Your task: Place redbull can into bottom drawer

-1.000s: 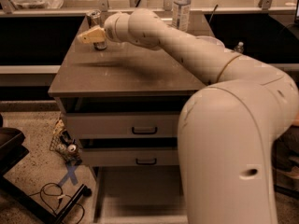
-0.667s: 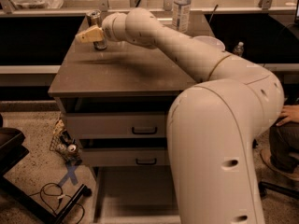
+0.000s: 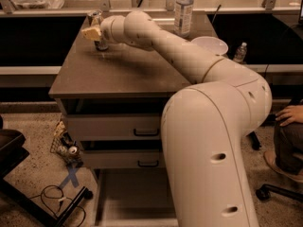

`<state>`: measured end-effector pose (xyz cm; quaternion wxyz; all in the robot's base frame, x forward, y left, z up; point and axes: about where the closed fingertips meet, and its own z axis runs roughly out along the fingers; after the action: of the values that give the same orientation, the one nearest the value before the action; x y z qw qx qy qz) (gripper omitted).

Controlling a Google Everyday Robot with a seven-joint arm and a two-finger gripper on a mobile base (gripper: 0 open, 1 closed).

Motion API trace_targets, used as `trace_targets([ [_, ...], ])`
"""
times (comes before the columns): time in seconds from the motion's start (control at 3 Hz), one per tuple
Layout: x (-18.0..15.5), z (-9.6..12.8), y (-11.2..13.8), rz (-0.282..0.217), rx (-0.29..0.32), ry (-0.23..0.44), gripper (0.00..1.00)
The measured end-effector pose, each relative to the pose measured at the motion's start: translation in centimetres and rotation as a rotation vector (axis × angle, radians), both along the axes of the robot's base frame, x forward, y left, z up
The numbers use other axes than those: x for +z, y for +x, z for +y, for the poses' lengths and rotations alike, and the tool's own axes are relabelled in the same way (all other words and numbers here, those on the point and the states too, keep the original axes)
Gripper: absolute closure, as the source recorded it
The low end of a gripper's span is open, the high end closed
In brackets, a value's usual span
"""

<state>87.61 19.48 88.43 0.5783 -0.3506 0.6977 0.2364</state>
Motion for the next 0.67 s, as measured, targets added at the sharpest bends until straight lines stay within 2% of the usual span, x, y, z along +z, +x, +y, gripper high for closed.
trace_targets([
  [0.67, -0.29, 0.54, -0.06, 0.004, 0.006, 0.0, 0.87],
])
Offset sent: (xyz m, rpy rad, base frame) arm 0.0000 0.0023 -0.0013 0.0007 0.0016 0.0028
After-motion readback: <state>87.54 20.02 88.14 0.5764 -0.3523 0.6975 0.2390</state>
